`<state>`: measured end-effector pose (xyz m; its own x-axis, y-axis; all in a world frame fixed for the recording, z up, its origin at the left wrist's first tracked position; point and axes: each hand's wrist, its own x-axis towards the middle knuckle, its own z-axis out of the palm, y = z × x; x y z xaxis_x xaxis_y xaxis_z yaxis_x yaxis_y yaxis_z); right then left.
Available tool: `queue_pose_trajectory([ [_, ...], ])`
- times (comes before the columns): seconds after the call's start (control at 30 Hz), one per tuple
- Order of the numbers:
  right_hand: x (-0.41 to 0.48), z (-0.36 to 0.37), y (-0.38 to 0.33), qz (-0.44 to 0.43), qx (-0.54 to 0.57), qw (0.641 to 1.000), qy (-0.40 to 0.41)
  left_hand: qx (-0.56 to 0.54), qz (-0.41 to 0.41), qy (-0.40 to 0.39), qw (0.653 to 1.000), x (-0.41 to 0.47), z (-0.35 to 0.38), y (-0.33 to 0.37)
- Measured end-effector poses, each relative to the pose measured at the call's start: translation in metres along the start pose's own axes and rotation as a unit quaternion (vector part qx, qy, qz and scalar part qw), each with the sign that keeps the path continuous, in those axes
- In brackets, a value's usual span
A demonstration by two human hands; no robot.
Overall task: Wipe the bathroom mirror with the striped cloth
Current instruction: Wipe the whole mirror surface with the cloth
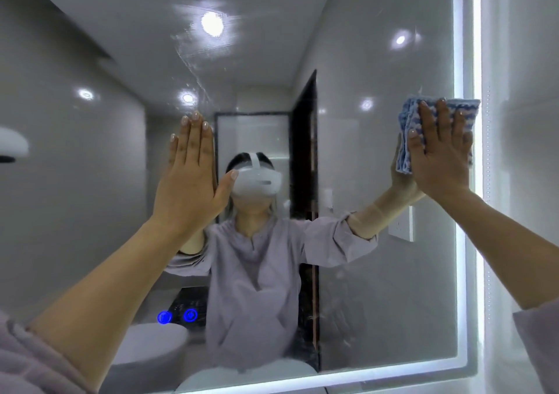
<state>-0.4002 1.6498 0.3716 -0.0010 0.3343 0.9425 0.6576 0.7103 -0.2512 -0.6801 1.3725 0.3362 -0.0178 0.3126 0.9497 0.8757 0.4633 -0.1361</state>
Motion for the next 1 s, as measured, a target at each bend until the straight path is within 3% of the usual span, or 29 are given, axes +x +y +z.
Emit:
queue_pose_trajectory([
  [0.3,-0.003,0.012,-0.038,0.049,0.022,0.999,0.007,-0.01,0.0,-0.003,1.0,0.0,0.0,0.0],
  [0.73,-0.051,0.027,-0.218,-0.182,0.023,0.983,-0.016,-0.011,0.001,-0.007,1.0,0.001,0.002,-0.002],
  [1.0,-0.062,0.03,-0.231,-0.193,0.02,0.981,-0.012,-0.006,0.0,-0.001,1.0,0.001,0.003,-0.004],
])
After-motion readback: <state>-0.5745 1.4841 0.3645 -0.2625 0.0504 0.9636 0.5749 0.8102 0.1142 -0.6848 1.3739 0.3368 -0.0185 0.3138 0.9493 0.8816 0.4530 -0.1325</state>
